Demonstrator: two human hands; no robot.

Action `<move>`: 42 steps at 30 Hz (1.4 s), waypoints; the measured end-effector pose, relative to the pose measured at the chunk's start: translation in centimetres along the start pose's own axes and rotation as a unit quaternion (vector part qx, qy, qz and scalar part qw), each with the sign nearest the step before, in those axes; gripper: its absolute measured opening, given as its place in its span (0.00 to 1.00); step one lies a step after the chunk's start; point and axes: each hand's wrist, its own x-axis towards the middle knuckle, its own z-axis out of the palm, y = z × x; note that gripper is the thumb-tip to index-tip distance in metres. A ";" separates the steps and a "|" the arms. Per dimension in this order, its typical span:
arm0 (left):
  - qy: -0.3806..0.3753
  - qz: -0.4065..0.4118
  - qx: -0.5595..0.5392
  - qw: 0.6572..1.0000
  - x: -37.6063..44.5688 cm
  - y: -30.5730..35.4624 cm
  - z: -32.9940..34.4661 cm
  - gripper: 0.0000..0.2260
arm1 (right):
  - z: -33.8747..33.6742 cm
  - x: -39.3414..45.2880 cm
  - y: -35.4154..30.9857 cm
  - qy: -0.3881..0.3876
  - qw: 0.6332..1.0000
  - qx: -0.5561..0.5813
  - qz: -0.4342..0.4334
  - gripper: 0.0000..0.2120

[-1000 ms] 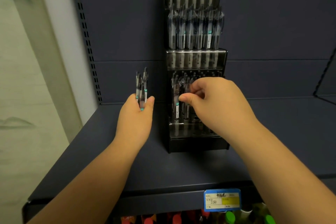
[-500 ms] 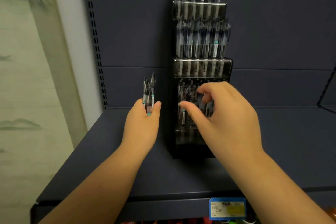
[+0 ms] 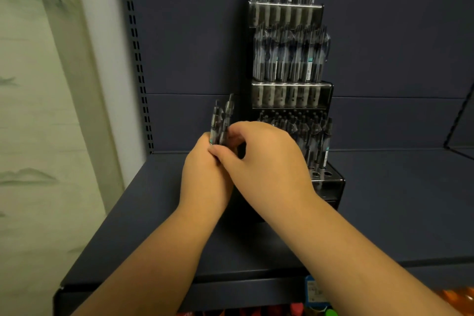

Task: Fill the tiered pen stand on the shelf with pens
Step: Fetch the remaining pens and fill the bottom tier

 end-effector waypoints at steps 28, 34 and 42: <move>0.024 0.044 0.191 0.980 1.0 -2.0 -0.6 0.10 | -9.9 0.4 7.6 0.078 0.977 0.171 0.105 0.06; 0.020 0.058 0.241 0.969 1.1 -2.3 -0.6 0.10 | -8.1 1.3 8.2 -0.045 0.987 0.107 0.107 0.07; 0.026 0.051 0.269 0.961 1.4 -2.6 -0.8 0.11 | -6.8 1.2 8.6 -0.100 0.990 0.046 0.088 0.07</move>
